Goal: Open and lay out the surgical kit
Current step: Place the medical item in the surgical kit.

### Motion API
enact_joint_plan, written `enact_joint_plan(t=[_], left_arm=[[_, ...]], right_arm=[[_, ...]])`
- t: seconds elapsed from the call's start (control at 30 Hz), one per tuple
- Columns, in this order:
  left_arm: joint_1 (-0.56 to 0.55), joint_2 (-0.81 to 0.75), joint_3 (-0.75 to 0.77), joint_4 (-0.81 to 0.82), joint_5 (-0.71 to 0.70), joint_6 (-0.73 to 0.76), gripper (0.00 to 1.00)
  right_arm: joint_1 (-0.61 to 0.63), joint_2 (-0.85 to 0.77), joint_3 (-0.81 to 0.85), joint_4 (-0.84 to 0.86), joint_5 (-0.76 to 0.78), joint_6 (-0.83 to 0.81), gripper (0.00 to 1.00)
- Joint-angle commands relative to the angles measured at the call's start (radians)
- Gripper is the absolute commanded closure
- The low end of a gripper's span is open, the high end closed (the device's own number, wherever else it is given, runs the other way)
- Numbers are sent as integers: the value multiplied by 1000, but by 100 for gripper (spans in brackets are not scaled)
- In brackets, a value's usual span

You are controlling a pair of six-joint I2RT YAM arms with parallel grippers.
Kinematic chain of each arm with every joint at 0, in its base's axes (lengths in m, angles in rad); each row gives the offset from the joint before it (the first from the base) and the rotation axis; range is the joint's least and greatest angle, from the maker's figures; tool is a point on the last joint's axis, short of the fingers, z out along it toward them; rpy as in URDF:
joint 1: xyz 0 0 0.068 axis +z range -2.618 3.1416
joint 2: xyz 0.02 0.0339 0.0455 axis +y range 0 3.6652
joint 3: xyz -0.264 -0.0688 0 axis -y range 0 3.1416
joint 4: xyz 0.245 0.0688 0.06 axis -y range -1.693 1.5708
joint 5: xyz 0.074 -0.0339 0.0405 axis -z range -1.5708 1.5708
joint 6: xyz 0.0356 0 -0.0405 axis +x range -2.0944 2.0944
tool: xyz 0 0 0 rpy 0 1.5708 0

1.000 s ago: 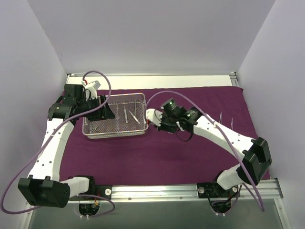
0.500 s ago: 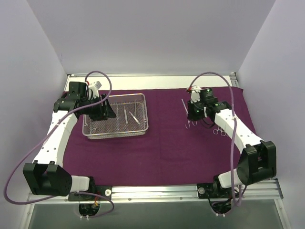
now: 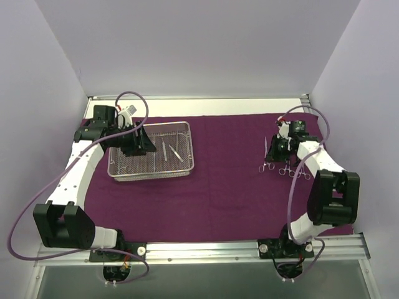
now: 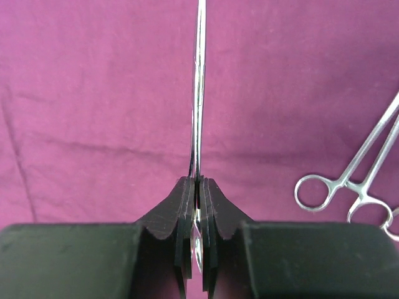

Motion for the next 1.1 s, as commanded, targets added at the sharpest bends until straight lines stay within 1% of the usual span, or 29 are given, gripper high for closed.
enact_joint_plan(t=[0.0,0.13,0.27,0.37,0.5,0.7,0.97,1.03,1.07], left_arm=[[7,12,-6,56,59,0,37],[18,29,-5,58,79,6,37],[35,52,10,49,89,20,37],[39,69,17,49,97,23,37],[44,95,20,61,111,17,37],[45,121,34,65,125,17,38],[53,136,34,64,120,17,37],[55,138,38,59,116,20,37],[58,139,40,59,114,20,38]], right_arm=[[4,49,37,-1,-89,-100,100],[0,156,87,-5,-131,-117,100],[-34,208,125,0,-138,-117,100],[-63,216,130,-16,-140,-125,100],[-94,213,91,-8,-145,-136,100],[-103,242,84,-3,-140,-136,100],[-103,253,96,-48,-93,-128,100],[-103,242,94,-53,-83,-127,97],[-103,241,93,-53,-71,-122,89]])
